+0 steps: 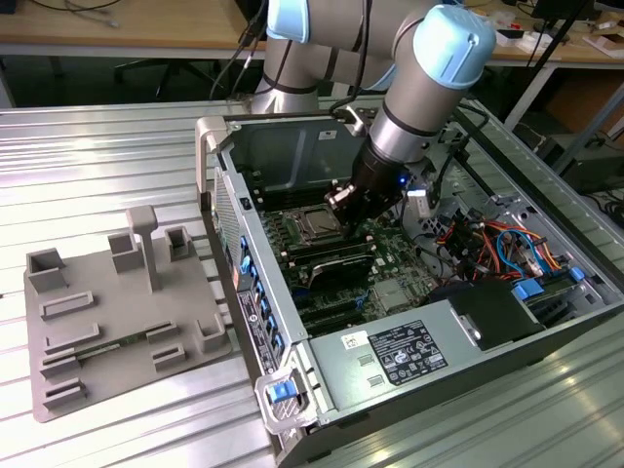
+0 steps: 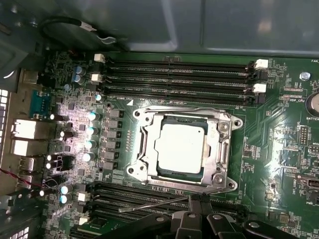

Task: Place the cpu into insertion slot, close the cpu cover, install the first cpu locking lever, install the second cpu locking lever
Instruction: 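Install the second cpu locking lever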

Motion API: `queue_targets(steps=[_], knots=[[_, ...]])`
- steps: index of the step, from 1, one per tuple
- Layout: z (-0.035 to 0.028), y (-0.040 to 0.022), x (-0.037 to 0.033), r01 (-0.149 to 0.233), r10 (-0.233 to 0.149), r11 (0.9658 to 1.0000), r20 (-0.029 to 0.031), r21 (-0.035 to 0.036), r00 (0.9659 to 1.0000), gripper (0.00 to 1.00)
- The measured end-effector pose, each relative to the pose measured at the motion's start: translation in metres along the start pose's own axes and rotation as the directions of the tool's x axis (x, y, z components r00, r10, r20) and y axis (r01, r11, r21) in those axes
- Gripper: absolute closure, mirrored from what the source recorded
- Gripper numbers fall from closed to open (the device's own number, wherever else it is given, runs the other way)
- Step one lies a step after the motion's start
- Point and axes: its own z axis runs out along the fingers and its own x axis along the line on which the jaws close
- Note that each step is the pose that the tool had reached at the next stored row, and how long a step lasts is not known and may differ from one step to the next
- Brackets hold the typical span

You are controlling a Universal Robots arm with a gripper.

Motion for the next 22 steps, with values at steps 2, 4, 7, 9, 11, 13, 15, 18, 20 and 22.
queue_targets(steps=[2,4,7,9,11,13,15,18,20,22], knots=[[0.0009,-0.0005,0.0008,0.0,0.0,1.0,0.0002,-0.0001,1.0,0.89],[0.0013,-0.0004,0.0027,0.0,0.0,1.0,0.0001,0.0,1.0,0.89],[0.0023,0.0003,0.0094,0.0,0.0,1.0,0.0002,-0.0004,1.0,0.89],[0.0032,0.0004,0.0114,0.0,0.0,1.0,0.0003,-0.0005,1.0,0.89],[0.0047,0.0007,0.0143,0.0,0.0,1.0,0.0003,-0.0009,1.0,0.89],[0.0073,0.0011,0.0196,0.0,0.0,1.0,0.0002,-0.0009,1.0,0.89],[0.0097,0.0015,0.0246,0.0,0.0,1.0,0.0004,-0.0026,1.0,0.89],[0.0129,0.0022,0.0325,0.0,0.0,1.0,0.0007,-0.0029,1.0,0.89],[0.0141,0.003,0.0399,0.0,0.0,1.0,0.0018,-0.0029,1.0,0.89],[0.0157,0.0042,0.0527,0.0,0.0,1.0,0.0033,-0.0029,1.0,0.89]])
